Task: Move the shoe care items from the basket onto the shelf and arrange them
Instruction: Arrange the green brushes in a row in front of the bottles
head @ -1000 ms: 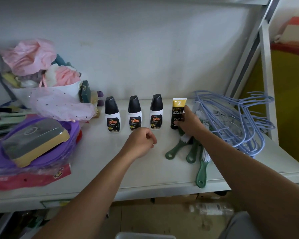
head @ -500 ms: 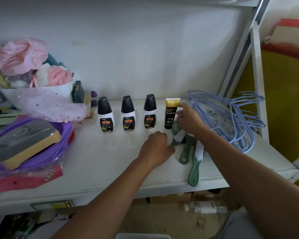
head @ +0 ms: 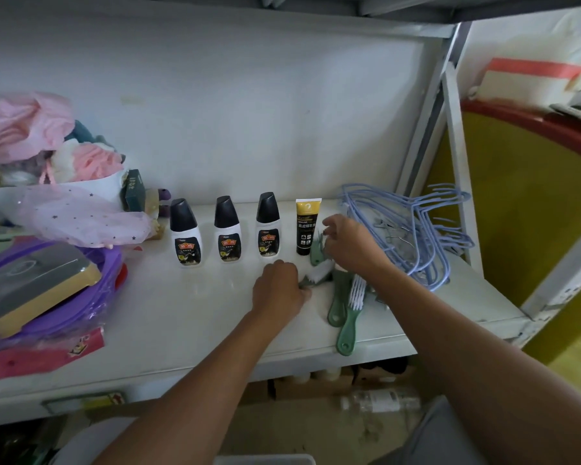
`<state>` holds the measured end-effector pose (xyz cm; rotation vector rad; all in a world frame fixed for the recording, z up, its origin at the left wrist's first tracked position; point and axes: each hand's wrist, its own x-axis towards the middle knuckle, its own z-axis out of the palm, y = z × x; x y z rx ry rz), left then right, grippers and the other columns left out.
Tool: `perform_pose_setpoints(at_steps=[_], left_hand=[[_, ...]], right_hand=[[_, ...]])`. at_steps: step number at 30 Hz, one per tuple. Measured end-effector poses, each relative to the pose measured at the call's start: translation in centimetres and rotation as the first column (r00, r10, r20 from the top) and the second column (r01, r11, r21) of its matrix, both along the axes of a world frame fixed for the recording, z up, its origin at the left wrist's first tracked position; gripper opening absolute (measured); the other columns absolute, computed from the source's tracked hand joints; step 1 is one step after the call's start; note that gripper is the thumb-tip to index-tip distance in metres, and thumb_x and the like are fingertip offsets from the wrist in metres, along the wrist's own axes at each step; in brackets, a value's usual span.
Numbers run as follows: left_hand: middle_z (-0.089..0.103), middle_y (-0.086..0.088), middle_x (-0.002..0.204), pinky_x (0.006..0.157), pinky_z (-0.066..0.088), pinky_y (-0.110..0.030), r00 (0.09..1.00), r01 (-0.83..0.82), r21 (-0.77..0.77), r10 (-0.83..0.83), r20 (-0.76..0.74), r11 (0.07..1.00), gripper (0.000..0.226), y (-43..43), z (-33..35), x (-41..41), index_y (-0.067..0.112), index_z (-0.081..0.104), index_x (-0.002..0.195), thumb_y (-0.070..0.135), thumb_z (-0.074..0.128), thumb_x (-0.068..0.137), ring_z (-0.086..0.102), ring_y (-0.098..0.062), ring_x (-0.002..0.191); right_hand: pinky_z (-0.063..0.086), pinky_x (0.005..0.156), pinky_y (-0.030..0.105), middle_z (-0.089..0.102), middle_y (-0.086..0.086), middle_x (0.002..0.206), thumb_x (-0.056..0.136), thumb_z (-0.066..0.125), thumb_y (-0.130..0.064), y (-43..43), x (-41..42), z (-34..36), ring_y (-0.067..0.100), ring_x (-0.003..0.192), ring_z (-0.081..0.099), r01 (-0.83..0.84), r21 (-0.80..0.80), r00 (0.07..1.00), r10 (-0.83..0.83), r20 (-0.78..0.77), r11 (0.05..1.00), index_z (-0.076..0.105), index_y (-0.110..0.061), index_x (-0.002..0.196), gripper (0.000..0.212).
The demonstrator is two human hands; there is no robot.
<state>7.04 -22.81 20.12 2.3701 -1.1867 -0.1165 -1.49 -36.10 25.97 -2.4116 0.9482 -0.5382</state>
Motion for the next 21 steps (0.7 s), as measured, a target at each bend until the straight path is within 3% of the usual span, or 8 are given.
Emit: perform_pose_setpoints(at_steps=[4, 8, 14, 18, 21], left_hand=[[0.065, -0.005, 0.093, 0.075, 0.057, -0.04, 1.0, -0.011, 0.036, 0.01, 0.019, 0.999, 0.021, 2.0, 0.6, 0.6, 0.012, 0.07, 0.091, 0.031, 0.072, 0.084, 0.064, -0.025, 0.088], [0.061, -0.004, 0.081, 0.07, 0.056, -0.035, 0.999, -0.028, 0.12, 0.024, 0.036, 0.992, 0.02, 5.0, 1.3, 1.6, 0.01, 0.068, 0.083, 0.03, 0.071, 0.084, 0.064, -0.025, 0.078], [0.053, -0.001, 0.075, 0.055, 0.04, -0.029, 0.992, -0.12, 0.235, 0.105, 0.074, 0.965, 0.027, 10.9, 2.6, 4.1, 0.013, 0.054, 0.08, 0.032, 0.072, 0.088, 0.056, -0.02, 0.069], [0.053, 0.0, 0.079, 0.056, 0.04, -0.027, 0.983, -0.186, 0.341, 0.174, 0.065, 0.922, 0.027, 14.7, 3.1, 6.1, 0.012, 0.063, 0.104, 0.035, 0.068, 0.092, 0.055, -0.017, 0.073], [0.057, 0.001, 0.081, 0.064, 0.046, -0.027, 0.971, -0.235, 0.395, 0.235, 0.047, 0.888, 0.027, 16.3, 2.7, 7.4, 0.012, 0.065, 0.108, 0.036, 0.063, 0.095, 0.06, -0.017, 0.078]], right_hand=[[0.051, 0.076, 0.02, 0.072, 0.003, 0.11, 0.089, 0.047, -0.003, 1.1, -0.8, 0.5, 0.015, 0.09, 0.068, -0.044, -0.085, 0.999, 0.044, -0.01, 0.995, 0.074, -0.016, 0.11, 0.036], [0.061, 0.066, 0.026, 0.075, -0.005, 0.089, 0.09, 0.055, -0.007, 2.7, -0.8, 1.0, 0.01, 0.067, 0.07, -0.109, -0.043, 0.994, 0.109, -0.011, 0.993, 0.075, -0.028, 0.087, 0.03], [0.061, 0.081, 0.031, 0.076, 0.002, 0.086, 0.095, 0.058, -0.005, 5.6, 0.6, 0.4, 0.008, 0.075, 0.073, -0.276, 0.138, 0.937, 0.299, -0.182, 0.951, 0.073, -0.011, 0.098, 0.017], [0.06, 0.077, 0.028, 0.076, 0.001, 0.084, 0.094, 0.053, -0.002, 7.6, 2.5, -0.1, 0.01, 0.073, 0.073, -0.359, 0.155, 0.878, 0.389, -0.277, 0.92, 0.072, -0.01, 0.102, 0.023], [0.057, 0.07, 0.023, 0.075, 0.002, 0.082, 0.093, 0.05, 0.0, 9.0, 4.0, -0.2, 0.011, 0.071, 0.072, -0.399, 0.151, 0.849, 0.427, -0.31, 0.904, 0.072, -0.011, 0.101, 0.026]])
